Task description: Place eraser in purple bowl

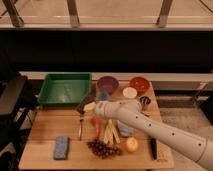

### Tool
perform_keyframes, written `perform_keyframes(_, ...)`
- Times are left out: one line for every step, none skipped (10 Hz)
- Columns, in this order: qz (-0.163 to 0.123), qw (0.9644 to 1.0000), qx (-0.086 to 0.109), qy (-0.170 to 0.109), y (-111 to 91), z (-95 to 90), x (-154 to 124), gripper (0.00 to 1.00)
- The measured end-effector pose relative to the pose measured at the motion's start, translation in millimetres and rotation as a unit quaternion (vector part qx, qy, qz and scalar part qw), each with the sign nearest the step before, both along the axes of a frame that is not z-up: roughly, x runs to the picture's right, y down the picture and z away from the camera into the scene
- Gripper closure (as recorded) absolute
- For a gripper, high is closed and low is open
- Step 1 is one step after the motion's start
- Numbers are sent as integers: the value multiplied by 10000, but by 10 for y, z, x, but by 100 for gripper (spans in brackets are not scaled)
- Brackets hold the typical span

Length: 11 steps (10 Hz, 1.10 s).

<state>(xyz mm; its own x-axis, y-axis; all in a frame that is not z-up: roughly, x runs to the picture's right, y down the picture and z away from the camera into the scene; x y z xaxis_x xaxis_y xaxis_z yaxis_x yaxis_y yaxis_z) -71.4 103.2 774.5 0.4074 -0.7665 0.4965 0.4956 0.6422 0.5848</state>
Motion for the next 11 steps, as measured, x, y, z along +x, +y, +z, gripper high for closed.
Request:
perform_keyframes(70,10000,-28,33,-4,9,74,100)
perform_keyframes(65,10000,-34,20,2,8,58,100)
perform_keyframes(56,10000,-36,11,5,9,43,100)
perform_keyframes(69,10000,-37,20,3,8,61,100)
perform_keyframes(64,10000,-38,14,4,10,50,100)
perform_keyframes(52,10000,-43,17,8,10,39,100)
perform_keyframes(94,9999,-57,73,-1,13,62,100)
perform_keyframes(160,9998,-44,142,-18,8,96,100)
perform_keyframes(290,9991,0,300,-51,-8,235,100)
perform_keyframes(399,9983,35,431,-82,-28,388,100)
perform_keyframes(492,9972,74,552,-116,-45,546,100)
